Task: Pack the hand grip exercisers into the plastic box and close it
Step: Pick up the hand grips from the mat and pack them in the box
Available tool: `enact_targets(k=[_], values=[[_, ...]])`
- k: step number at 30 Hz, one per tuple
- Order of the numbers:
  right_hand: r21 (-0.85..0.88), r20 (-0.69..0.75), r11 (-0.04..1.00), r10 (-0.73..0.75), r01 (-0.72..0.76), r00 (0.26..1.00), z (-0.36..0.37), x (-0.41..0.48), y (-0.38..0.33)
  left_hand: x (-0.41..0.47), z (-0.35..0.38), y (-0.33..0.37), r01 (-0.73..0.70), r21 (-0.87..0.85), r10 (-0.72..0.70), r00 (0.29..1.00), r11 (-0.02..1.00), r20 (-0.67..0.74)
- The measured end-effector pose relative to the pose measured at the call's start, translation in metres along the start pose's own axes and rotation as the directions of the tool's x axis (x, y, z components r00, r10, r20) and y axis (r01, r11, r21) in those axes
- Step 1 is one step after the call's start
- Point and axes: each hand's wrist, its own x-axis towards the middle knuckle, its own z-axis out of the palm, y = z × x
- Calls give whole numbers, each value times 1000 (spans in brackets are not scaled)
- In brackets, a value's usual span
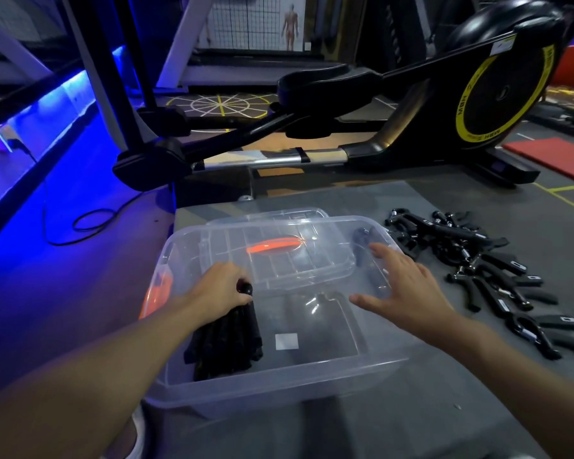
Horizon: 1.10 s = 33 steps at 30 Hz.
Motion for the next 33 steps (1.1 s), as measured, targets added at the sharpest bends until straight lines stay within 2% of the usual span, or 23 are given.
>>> enact_targets(k=[4,11,18,24,27,30,33], values=[[31,-13,1000,5,-4,1000,1,-1,1,2,9,-7,35,40,-37,998,999,53],[50,-10,999,12,-11,1000,2,0,2,4,19,-14,82,84,-88,994,993,66],[76,-26,997,10,-8,1000,2,-1,3,4,23,-17,78,46,-81,995,996,63],[100,-35,995,14,-10,999,1,-2,2,1,20,-9,47,7,-48,998,999,45],[129,-43,991,23,-18,999,1,-3,2,3,12,15,-52,24,53,998,998,-25],[338,-139,940,86,-35,987,-2,-2,4,7,2,60,-200,-17,195,968,980,-156],[621,-225,779,289,-92,931,-7,4,13,19,-4,117,-332,-31,319,926,943,-200]])
